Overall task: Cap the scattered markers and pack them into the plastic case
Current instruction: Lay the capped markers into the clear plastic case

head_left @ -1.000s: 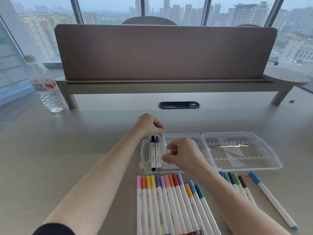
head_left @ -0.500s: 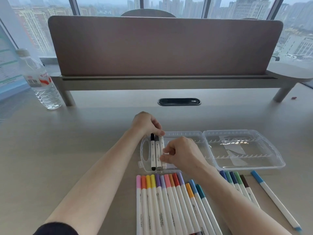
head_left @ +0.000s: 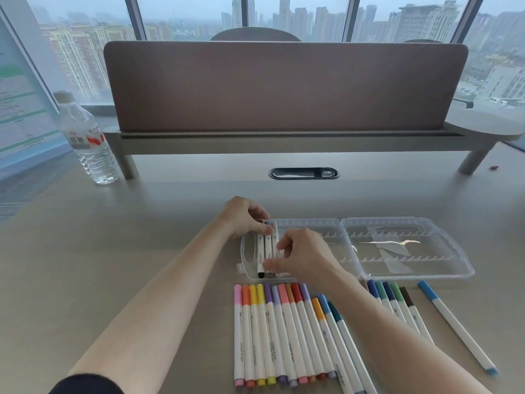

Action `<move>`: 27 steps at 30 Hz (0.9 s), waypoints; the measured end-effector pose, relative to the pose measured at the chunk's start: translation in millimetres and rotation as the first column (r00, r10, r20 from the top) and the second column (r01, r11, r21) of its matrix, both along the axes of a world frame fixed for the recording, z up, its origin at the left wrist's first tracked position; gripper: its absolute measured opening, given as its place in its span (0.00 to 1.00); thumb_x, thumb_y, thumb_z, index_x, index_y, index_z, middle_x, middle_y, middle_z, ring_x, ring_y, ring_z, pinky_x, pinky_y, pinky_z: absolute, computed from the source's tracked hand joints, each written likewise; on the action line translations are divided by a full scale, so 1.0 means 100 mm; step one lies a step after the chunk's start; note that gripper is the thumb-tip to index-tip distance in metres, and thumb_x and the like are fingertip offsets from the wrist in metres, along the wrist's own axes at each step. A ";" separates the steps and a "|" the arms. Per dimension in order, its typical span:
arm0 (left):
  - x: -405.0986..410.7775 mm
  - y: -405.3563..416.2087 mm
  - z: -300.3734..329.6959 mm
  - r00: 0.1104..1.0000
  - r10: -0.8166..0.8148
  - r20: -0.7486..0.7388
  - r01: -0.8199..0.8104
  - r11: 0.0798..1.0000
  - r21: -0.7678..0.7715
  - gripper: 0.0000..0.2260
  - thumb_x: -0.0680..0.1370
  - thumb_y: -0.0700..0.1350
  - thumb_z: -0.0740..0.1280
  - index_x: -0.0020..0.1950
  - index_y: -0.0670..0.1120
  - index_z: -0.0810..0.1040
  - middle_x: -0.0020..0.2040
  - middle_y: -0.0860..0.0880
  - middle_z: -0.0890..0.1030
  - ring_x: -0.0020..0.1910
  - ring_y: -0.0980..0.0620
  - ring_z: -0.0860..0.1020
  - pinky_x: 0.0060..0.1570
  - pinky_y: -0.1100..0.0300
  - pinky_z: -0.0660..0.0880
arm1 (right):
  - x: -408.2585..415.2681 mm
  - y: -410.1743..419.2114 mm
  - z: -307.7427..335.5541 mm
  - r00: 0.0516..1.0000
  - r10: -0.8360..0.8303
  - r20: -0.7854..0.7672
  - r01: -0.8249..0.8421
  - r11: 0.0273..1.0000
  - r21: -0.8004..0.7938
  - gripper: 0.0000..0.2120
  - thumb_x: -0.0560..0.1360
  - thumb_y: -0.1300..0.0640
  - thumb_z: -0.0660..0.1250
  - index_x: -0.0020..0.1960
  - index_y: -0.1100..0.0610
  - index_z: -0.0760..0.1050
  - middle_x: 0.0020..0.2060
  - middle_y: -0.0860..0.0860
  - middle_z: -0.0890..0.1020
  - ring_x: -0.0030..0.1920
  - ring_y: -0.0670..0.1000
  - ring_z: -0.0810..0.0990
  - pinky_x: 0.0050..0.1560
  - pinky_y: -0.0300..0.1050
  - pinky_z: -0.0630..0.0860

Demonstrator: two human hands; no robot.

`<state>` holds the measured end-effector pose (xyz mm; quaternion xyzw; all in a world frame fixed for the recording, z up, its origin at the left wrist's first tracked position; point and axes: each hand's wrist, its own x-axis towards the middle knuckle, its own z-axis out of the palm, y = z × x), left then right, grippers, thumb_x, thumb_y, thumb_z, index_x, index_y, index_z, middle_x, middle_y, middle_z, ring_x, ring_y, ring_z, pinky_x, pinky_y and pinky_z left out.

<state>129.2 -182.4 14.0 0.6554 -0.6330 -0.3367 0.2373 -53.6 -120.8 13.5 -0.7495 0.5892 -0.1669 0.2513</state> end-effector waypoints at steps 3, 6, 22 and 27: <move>-0.05 0.01 0.01 0.999 0.038 0.007 -0.038 0.999 -0.004 0.18 0.65 0.45 0.83 0.52 0.46 0.86 0.46 0.50 0.86 0.49 0.53 0.83 0.54 0.57 0.80 | 0.04 -0.01 0.01 1.000 -0.019 -0.019 0.019 1.000 0.000 0.22 0.64 0.38 0.78 0.49 0.51 0.79 0.37 0.44 0.80 0.38 0.44 0.78 0.39 0.42 0.75; -0.08 0.04 0.05 0.997 0.063 0.033 -0.063 0.998 0.005 0.17 0.65 0.45 0.83 0.51 0.47 0.86 0.47 0.50 0.86 0.49 0.53 0.83 0.55 0.55 0.80 | 0.05 0.02 0.02 0.998 -0.011 -0.060 0.009 0.999 -0.039 0.19 0.66 0.39 0.78 0.46 0.52 0.80 0.37 0.44 0.80 0.38 0.45 0.78 0.42 0.45 0.79; -0.67 0.60 0.20 0.982 0.160 0.101 -0.113 0.923 -0.367 0.05 0.78 0.46 0.72 0.52 0.47 0.84 0.47 0.53 0.83 0.48 0.55 0.80 0.49 0.61 0.74 | -1.34 0.26 0.13 0.969 -0.198 0.150 0.221 0.962 -0.160 0.03 0.69 0.57 0.77 0.43 0.51 0.86 0.34 0.44 0.84 0.37 0.43 0.82 0.42 0.40 0.77; -1.13 0.77 0.21 0.993 0.034 0.114 0.002 0.953 -0.303 0.06 0.78 0.47 0.72 0.53 0.47 0.85 0.47 0.52 0.84 0.48 0.54 0.80 0.48 0.61 0.74 | -1.80 0.46 0.10 0.945 -0.277 0.176 0.300 0.946 -0.122 0.04 0.71 0.57 0.76 0.39 0.49 0.84 0.32 0.42 0.83 0.36 0.41 0.81 0.36 0.29 0.71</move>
